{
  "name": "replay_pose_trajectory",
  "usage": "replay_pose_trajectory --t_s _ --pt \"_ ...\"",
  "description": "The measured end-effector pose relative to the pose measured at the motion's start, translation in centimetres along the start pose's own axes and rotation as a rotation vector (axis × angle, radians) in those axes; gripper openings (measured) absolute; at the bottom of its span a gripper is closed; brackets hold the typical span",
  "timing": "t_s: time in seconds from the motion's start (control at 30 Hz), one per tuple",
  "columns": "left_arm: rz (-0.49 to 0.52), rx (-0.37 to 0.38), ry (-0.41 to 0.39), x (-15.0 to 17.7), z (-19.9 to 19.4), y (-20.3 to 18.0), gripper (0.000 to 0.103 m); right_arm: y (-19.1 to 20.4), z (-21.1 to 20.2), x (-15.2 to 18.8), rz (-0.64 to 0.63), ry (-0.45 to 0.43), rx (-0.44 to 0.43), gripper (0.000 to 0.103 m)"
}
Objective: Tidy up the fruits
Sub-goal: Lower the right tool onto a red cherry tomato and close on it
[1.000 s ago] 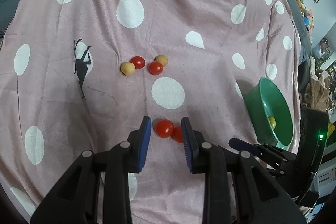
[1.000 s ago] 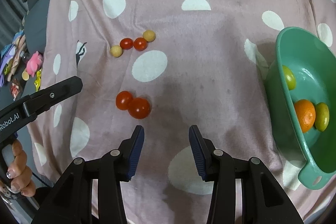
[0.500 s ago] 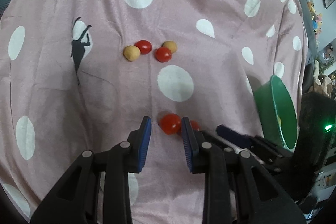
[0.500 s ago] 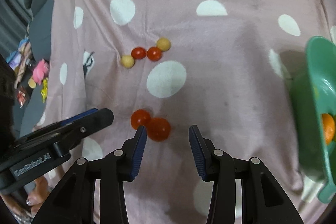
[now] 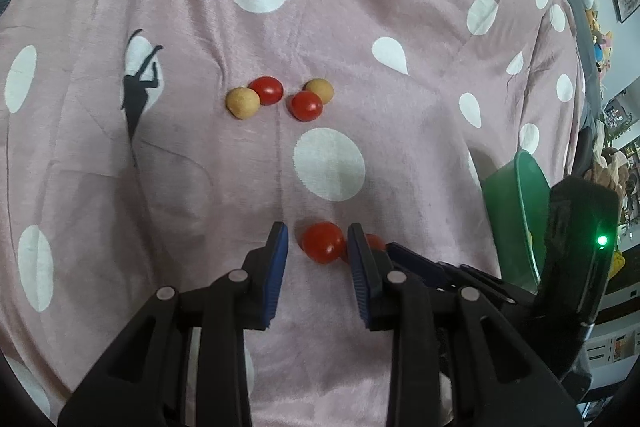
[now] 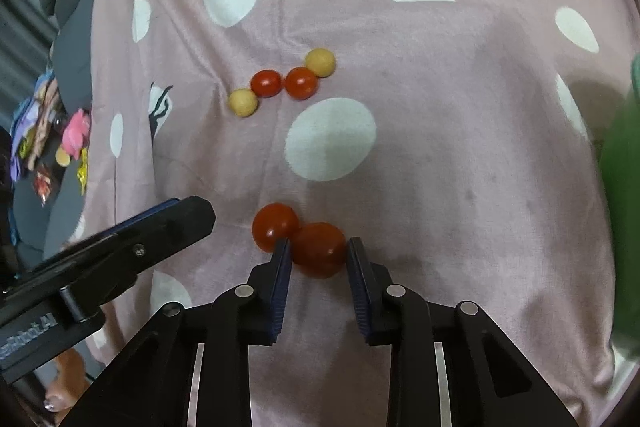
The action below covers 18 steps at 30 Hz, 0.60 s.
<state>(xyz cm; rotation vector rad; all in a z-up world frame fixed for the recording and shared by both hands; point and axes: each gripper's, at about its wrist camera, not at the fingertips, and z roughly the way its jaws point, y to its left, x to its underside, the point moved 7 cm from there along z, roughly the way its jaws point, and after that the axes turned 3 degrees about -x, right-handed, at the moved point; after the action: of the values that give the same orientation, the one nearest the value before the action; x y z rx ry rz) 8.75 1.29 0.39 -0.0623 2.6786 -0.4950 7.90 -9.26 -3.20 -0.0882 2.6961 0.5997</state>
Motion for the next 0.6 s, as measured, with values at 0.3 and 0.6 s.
replay_pose_trajectory --t_s 0.3,0.6 --pt "0.045 -0.006 0.071 1.2 3.1 -2.0 0.030 -3.3 -1.7 0.1 0.120 -0.009 0.021 0.030" --pt "0.040 -0.082 0.075 1.4 5.3 -1.6 0.026 -4.2 -1.9 0.1 0.121 -0.017 0.045 0.030"
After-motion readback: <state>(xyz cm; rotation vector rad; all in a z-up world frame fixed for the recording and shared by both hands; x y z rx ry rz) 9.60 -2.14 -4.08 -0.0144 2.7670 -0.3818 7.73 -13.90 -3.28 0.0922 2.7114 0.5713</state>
